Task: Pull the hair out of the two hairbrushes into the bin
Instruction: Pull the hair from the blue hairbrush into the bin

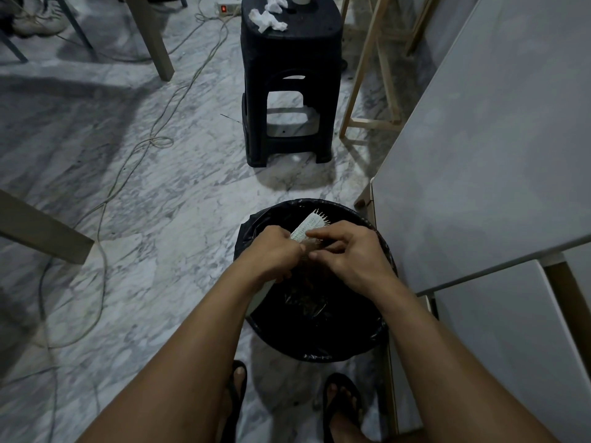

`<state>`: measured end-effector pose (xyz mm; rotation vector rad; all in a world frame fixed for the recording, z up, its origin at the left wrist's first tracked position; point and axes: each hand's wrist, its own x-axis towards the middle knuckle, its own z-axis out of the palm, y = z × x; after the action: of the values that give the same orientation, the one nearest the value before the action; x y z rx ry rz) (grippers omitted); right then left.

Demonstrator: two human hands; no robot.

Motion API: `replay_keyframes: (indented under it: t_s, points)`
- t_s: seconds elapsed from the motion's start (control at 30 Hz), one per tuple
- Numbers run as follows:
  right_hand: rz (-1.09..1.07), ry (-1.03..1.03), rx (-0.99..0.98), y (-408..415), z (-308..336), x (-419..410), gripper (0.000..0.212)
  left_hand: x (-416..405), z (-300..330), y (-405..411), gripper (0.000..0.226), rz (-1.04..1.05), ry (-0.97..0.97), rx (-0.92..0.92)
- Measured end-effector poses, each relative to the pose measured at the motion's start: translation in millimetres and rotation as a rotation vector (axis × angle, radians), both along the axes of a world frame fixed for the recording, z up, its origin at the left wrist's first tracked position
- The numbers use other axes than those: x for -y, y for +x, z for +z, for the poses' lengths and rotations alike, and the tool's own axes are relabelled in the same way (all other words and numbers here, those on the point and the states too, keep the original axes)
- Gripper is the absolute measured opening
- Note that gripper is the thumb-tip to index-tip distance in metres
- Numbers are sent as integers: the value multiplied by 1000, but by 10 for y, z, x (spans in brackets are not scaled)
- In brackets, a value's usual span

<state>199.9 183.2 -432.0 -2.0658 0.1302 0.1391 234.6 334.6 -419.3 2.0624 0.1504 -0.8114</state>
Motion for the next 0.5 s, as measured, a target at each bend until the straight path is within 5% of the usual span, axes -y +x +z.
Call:
replay_keyframes:
  t_s: [0.17,0.5]
  points:
    - [-115,-66,30,26,7,28,11,19,30,-37,22,-20,-68,-18]
    - [-195,-109,-9,46,18,85,14,67,23,-2,24,100,-91,-30]
